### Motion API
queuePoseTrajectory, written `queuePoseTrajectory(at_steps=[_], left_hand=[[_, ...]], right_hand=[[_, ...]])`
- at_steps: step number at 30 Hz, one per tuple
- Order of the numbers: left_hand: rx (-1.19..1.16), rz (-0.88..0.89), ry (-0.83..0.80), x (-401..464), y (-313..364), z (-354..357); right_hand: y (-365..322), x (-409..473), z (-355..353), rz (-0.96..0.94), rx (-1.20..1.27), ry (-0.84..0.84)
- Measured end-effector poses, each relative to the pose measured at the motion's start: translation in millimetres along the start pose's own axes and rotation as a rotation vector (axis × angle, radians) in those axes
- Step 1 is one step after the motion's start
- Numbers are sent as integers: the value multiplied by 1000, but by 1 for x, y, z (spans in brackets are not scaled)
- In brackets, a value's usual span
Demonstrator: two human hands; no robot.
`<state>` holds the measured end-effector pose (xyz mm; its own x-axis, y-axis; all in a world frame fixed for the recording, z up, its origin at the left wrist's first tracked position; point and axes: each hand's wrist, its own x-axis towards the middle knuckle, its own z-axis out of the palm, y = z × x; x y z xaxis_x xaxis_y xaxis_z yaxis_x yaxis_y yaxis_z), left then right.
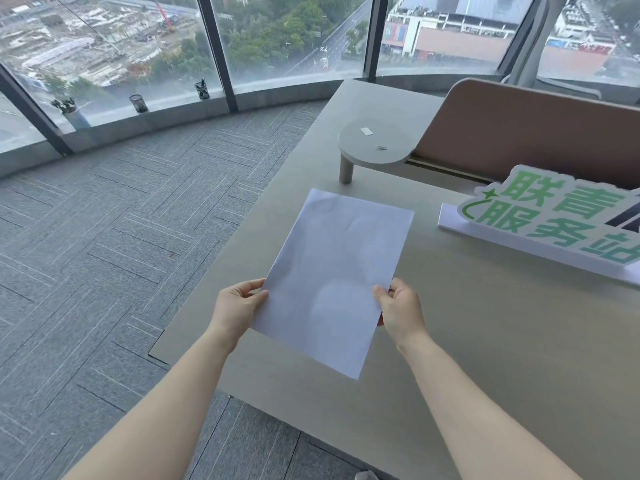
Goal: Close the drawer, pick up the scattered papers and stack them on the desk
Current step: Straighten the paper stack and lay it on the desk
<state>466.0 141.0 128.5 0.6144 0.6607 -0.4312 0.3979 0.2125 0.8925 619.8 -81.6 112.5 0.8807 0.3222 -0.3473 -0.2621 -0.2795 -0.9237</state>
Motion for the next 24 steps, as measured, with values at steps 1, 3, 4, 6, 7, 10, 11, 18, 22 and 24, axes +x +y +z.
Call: queuePoseTrajectory(at_steps=[1,3,4,6,7,10,11,18,22,24], left_hand=[[-11,-9,21,3,-4,-2],[-27,-27,56,9,-12,-7],[-30,-37,69,12,-16,-9],[-43,-56,84,19,-23,-12],[-54,-62,92,24,-27,-13],[-54,-64,126,37,-35,-16],[-53,-58,133,42,-37,-15],[25,-51,148,79,-46,-14],[105,-63,162,95,-47,-15],[177,-73,189,101,-50,-16]], right_hand=[[1,2,4,4,-15,-13],[4,6,12,10,-45,-36],[7,8,17,13,-56,-42],[11,13,26,18,-67,-43],[15,16,31,20,-75,-43],[22,27,45,23,-126,-30],[26,32,50,28,-140,-23],[39,60,72,65,-209,17],[41,70,77,77,-226,15],[41,75,79,88,-240,15]])
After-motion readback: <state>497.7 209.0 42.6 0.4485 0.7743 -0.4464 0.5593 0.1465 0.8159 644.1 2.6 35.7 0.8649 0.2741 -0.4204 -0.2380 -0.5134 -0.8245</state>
